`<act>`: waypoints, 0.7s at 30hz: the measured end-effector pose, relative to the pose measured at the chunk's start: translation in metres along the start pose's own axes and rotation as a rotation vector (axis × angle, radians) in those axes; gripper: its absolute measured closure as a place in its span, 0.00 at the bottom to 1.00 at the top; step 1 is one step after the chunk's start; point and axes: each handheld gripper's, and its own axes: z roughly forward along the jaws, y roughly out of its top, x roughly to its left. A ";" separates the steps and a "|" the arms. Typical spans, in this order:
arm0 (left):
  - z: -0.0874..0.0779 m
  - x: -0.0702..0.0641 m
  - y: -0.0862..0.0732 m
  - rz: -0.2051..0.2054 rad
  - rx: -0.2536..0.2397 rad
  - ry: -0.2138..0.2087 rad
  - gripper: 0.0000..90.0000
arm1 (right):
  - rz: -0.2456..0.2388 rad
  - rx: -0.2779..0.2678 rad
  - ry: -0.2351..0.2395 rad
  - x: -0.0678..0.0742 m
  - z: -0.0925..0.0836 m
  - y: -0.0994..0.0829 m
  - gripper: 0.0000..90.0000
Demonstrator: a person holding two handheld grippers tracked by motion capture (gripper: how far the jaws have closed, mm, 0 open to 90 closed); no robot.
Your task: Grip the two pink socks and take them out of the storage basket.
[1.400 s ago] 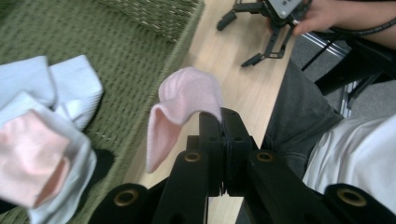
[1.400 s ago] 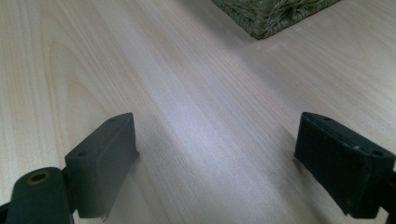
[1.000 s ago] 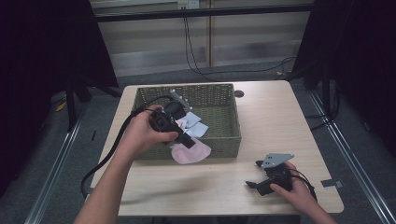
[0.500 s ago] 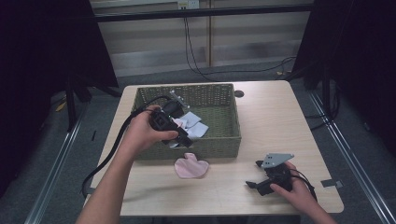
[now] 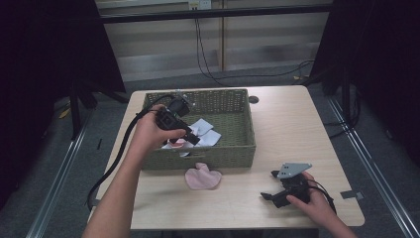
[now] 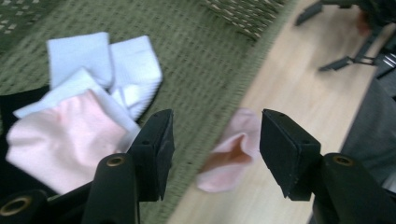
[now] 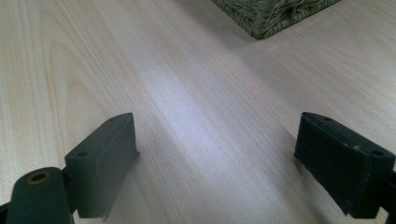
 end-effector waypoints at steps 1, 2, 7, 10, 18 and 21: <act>0.001 0.001 -0.001 -0.004 -0.007 0.000 0.48 | 0.000 0.000 0.000 0.000 0.000 0.000 0.13; 0.002 0.004 -0.001 -0.008 -0.010 0.003 0.48 | 0.000 0.000 0.000 0.000 0.000 0.000 0.13; 0.006 0.011 -0.002 -0.024 -0.001 0.030 0.47 | 0.000 0.000 0.000 0.000 0.000 0.000 0.13; 0.007 0.016 -0.001 -0.034 -0.003 0.052 0.46 | 0.000 0.000 0.000 0.000 0.000 0.000 0.13; 0.012 0.028 0.002 -0.057 0.005 0.089 0.44 | 0.000 0.000 0.000 0.000 0.000 0.000 0.13; 0.015 0.036 0.000 -0.069 0.007 0.093 0.43 | 0.003 -0.001 -0.001 0.000 0.000 0.000 0.13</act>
